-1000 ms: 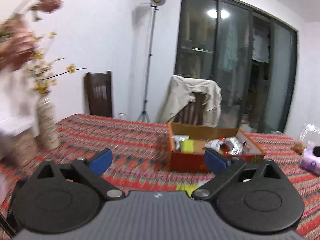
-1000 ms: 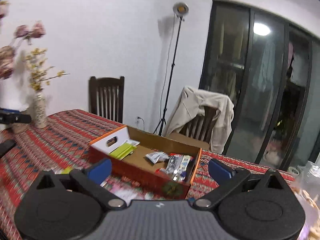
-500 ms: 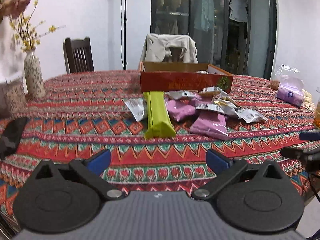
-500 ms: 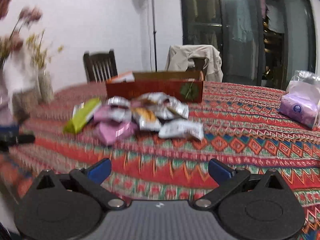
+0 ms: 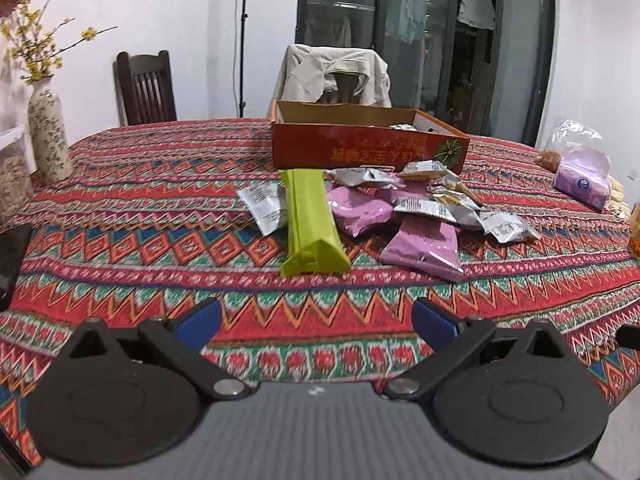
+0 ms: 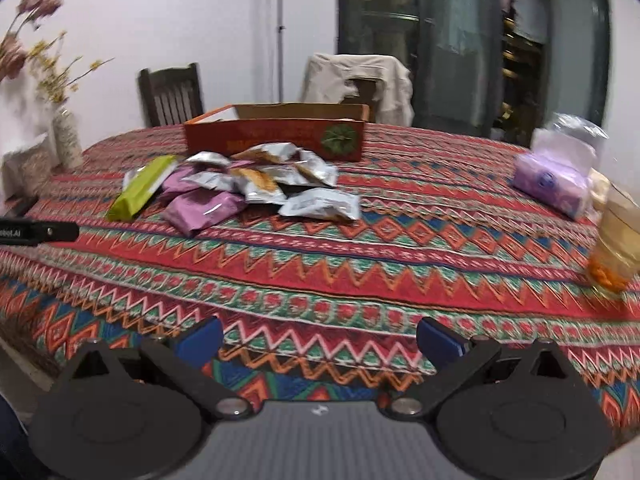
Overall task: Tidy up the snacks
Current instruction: 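Grasp the second lime-green bar with the left tool while the right tool grasps a white packet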
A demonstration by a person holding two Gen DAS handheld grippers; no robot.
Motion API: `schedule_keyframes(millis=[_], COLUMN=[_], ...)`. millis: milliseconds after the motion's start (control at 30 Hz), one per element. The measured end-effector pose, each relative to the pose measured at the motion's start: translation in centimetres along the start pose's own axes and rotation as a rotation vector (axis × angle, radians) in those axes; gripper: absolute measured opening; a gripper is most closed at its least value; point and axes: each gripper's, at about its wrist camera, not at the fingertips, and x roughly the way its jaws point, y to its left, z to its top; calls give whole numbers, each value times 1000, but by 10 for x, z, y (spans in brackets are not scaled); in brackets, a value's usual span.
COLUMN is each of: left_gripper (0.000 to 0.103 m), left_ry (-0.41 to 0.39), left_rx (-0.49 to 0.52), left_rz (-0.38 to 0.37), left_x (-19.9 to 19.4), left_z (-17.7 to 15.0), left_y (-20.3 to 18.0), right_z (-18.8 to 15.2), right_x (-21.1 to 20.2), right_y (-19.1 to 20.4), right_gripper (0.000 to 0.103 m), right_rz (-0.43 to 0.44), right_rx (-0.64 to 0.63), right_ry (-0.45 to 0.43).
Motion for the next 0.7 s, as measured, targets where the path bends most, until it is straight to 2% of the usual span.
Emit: schedule_keyframes(millis=[133,233,367,400,500,633,700], left_gripper=[102,98,78,74,69,69,69], left_ry=[4,0,-8,-2,34,55,63], left_rx=[-14,-5,16,11,-12,-37,-50], left_rz=[11,9,43,46,59,51,34], left_x=[25,44,77,85,107,119,123], left_z=[13,29,51,55,63,67,68], left_y=[-1,-7,-9,-8,-1,7,11], right_z=[6,18,47,56,85,106,111], right_x=[10,32,71,81,118,163,173], right_y=[-8,-4,-2,-4,-14,-14,-10], right_gripper=[103,103,101,100,90,86,86], right_rz=[-6,-42,-52,-46,-8,66,92], right_rx=[24,-43,-163,-181,-226,-333,-393], right_ry=[-20,-26,-22,-23,-15,54,46])
